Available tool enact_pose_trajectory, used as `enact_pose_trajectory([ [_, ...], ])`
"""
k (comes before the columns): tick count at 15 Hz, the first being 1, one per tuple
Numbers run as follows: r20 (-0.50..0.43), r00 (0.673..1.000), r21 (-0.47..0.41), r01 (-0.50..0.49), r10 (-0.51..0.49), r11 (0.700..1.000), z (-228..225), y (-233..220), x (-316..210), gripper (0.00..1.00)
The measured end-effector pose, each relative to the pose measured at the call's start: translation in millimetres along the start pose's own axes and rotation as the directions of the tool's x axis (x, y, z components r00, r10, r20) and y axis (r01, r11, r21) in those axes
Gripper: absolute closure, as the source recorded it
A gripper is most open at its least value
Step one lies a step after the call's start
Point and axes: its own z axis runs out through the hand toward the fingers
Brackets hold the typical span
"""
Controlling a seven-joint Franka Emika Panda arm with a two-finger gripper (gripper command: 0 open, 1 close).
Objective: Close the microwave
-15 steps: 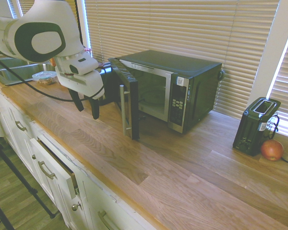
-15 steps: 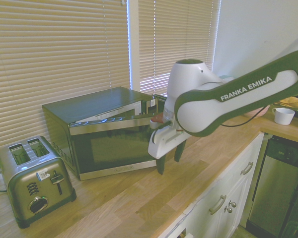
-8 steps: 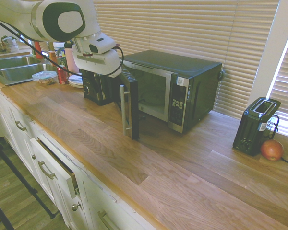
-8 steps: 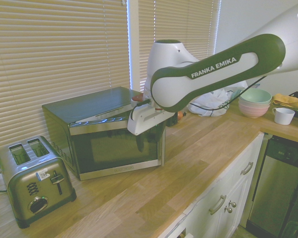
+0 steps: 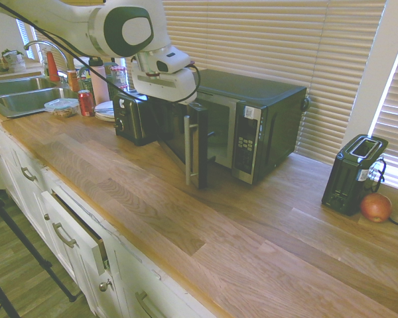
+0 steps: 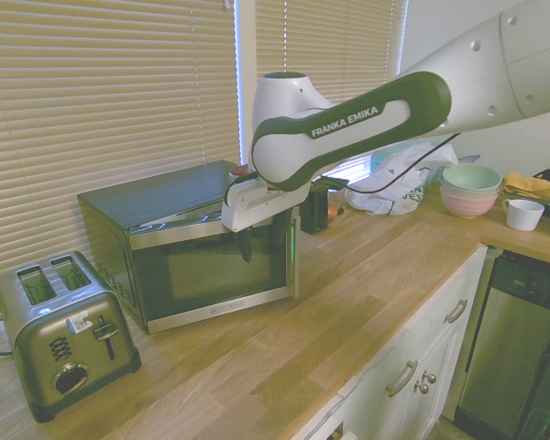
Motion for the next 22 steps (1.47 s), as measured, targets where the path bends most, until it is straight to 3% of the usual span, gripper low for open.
enact_pose_trajectory([
  [6, -0.017, 1.000, 0.016, -0.014, 0.014, 1.000, -8.3, -30.8, 35.7, 0.00],
  [11, 0.010, 0.999, -0.031, -0.046, 0.046, 0.998, 37.3, -54.6, 77.0, 0.00],
  [16, 0.010, 1.000, -0.032, -0.024, 0.024, 0.999, 13.5, -74.9, 68.8, 0.00],
  [22, 0.074, 0.996, 0.018, -0.048, 0.047, 0.999, 32.7, -56.3, 36.6, 0.00],
])
